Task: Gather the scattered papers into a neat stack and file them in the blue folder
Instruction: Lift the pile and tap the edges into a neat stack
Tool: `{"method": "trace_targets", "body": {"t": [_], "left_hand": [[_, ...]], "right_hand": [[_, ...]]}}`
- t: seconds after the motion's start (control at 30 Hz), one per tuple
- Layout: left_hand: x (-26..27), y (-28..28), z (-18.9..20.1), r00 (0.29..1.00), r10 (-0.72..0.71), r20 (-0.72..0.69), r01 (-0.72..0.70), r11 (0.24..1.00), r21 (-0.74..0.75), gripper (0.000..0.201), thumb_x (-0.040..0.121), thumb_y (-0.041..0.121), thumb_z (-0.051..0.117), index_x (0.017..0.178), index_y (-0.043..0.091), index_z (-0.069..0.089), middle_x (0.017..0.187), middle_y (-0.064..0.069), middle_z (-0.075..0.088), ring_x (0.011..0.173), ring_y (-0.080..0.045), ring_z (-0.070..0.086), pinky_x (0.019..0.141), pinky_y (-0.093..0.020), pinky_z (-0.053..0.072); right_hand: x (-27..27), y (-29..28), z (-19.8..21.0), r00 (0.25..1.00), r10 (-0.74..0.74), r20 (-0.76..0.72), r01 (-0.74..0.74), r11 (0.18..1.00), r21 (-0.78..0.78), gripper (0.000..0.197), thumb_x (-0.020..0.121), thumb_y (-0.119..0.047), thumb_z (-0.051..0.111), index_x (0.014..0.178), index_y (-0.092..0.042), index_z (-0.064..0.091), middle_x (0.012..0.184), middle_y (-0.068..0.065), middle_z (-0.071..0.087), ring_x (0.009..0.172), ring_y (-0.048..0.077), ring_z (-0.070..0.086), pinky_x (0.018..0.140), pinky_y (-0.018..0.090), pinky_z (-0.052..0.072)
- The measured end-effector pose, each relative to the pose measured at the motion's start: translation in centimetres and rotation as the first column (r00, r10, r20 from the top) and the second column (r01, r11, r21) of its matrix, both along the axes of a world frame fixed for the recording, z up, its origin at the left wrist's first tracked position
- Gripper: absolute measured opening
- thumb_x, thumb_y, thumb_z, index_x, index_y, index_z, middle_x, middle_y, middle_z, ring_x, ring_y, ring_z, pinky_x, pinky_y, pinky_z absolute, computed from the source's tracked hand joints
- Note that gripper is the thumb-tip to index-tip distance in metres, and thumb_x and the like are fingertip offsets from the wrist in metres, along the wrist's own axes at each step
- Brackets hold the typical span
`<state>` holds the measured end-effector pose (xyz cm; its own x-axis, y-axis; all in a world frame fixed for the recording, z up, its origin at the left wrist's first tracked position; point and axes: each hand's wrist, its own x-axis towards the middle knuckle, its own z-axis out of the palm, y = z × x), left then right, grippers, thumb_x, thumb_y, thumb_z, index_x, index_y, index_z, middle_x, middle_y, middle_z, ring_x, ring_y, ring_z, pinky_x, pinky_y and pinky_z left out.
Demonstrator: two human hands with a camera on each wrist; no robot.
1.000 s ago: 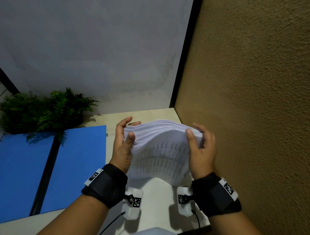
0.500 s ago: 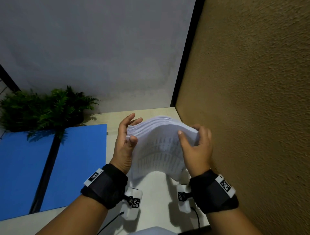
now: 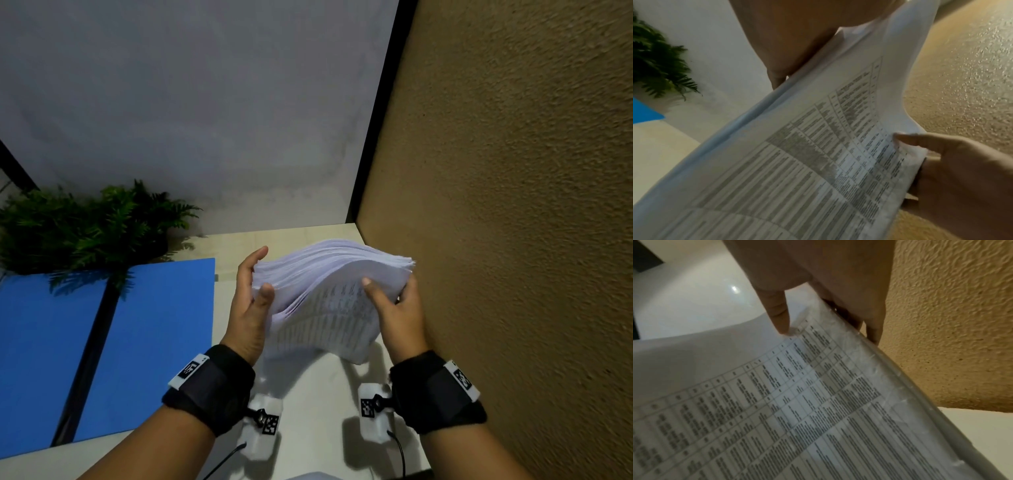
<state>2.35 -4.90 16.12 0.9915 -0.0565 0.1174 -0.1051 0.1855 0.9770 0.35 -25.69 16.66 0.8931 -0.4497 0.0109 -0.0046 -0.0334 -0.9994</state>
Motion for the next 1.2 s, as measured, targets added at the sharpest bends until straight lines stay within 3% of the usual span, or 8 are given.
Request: {"method": "trace_targets", "body": {"t": [0.17, 0.3, 0.47, 0.6, 0.87, 0.97, 1.1, 1.2], "left_hand": [[0.3, 0.3, -0.5, 0.999, 0.043, 0.033, -0.043, 0.999, -0.02, 0.1, 0.045, 0.096, 0.048, 0.128, 0.04, 0.046, 0.133, 0.011, 0.052, 0.12, -0.002, 0.056, 0.091, -0.019, 0.048], [0.3, 0.3, -0.4, 0.999, -0.004, 0.054, 0.005, 1.0, -0.013, 0.12, 0.042, 0.09, 0.061, 0.136, 0.018, 0.041, 0.128, 0.004, 0.057, 0.11, -0.002, 0.06, 0.08, -0.018, 0.052], [0.3, 0.2, -0.9, 1.0, 0.016, -0.003, -0.015, 0.986, 0.163, 0.1, 0.053, 0.04, 0.09, 0.136, 0.029, 0.035, 0.127, 0.007, 0.055, 0.116, -0.005, 0.056, 0.088, -0.027, 0.054], [1.5, 0.6, -0.7, 0.982, 0.181, -0.057, -0.172, 0.975, 0.141, 0.054, 0.081, 0.01, 0.073, 0.127, 0.018, 0.045, 0.12, 0.003, 0.061, 0.116, -0.017, 0.059, 0.091, -0.028, 0.053], [0.9, 1.5, -0.6, 0.995, 0.003, -0.097, 0.008, 0.993, 0.12, 0.063, 0.071, 0.011, 0.081, 0.126, 0.019, 0.05, 0.115, 0.004, 0.066, 0.102, -0.008, 0.064, 0.074, -0.017, 0.055], [0.6, 1.5, -1.4, 0.988, -0.039, -0.15, 0.053, 0.995, 0.085, 0.073, 0.065, 0.016, 0.085, 0.129, 0.022, 0.053, 0.118, 0.003, 0.068, 0.106, -0.011, 0.065, 0.077, -0.022, 0.056], [0.8, 1.5, -1.7, 0.984, -0.033, -0.176, 0.045, 0.997, 0.065, 0.088, 0.046, 0.039, 0.093, 0.124, 0.018, 0.057, 0.116, -0.005, 0.069, 0.107, -0.021, 0.066, 0.085, -0.037, 0.057], [0.8, 1.9, -1.7, 0.985, -0.039, -0.171, 0.05, 0.997, 0.062, 0.094, 0.038, 0.045, 0.093, 0.121, 0.019, 0.06, 0.112, -0.003, 0.071, 0.103, -0.018, 0.068, 0.08, -0.029, 0.057]], "right_hand": [[0.8, -0.1, -0.3, 0.999, -0.011, -0.04, 0.013, 0.999, 0.043, 0.034, 0.075, -0.039, 0.077, 0.104, -0.032, 0.062, 0.108, -0.001, 0.07, 0.103, 0.02, 0.066, 0.093, 0.051, 0.053], [1.2, 0.3, -0.3, 0.999, -0.006, -0.048, 0.01, 0.998, 0.069, 0.016, 0.085, -0.028, 0.07, 0.1, -0.03, 0.064, 0.107, 0.001, 0.071, 0.102, 0.02, 0.067, 0.093, 0.05, 0.053], [1.0, 0.8, 0.4, 0.997, 0.073, -0.016, -0.071, 0.995, 0.075, 0.013, 0.088, -0.017, 0.067, 0.09, -0.029, 0.066, 0.097, 0.0, 0.072, 0.095, 0.019, 0.069, 0.087, 0.043, 0.056], [0.2, 0.1, 0.8, 0.987, 0.163, -0.016, -0.158, 0.974, 0.164, 0.014, 0.088, -0.009, 0.064, 0.094, -0.021, 0.067, 0.1, 0.01, 0.072, 0.095, 0.025, 0.07, 0.085, 0.044, 0.056], [-1.5, -2.1, 0.2, 0.977, 0.211, 0.011, -0.209, 0.96, 0.184, 0.057, 0.061, -0.024, 0.081, 0.114, -0.026, 0.06, 0.112, 0.0, 0.068, 0.111, 0.023, 0.063, 0.081, 0.032, 0.057], [-2.0, -0.8, 0.0, 0.979, 0.2, 0.025, -0.201, 0.965, 0.168, 0.092, 0.042, -0.048, 0.091, 0.124, -0.04, 0.049, 0.126, 0.0, 0.059, 0.115, 0.018, 0.06, 0.089, 0.043, 0.056], [-2.5, 0.7, -0.1, 0.976, 0.201, 0.081, -0.211, 0.967, 0.141, 0.098, 0.042, -0.054, 0.088, 0.128, -0.036, 0.044, 0.125, 0.002, 0.058, 0.115, 0.021, 0.061, 0.086, 0.048, 0.057], [-2.1, 0.4, 0.2, 0.987, 0.147, 0.068, -0.156, 0.975, 0.159, 0.103, 0.035, -0.068, 0.085, 0.124, -0.039, 0.044, 0.126, 0.003, 0.058, 0.115, 0.023, 0.06, 0.092, 0.051, 0.054]]}}
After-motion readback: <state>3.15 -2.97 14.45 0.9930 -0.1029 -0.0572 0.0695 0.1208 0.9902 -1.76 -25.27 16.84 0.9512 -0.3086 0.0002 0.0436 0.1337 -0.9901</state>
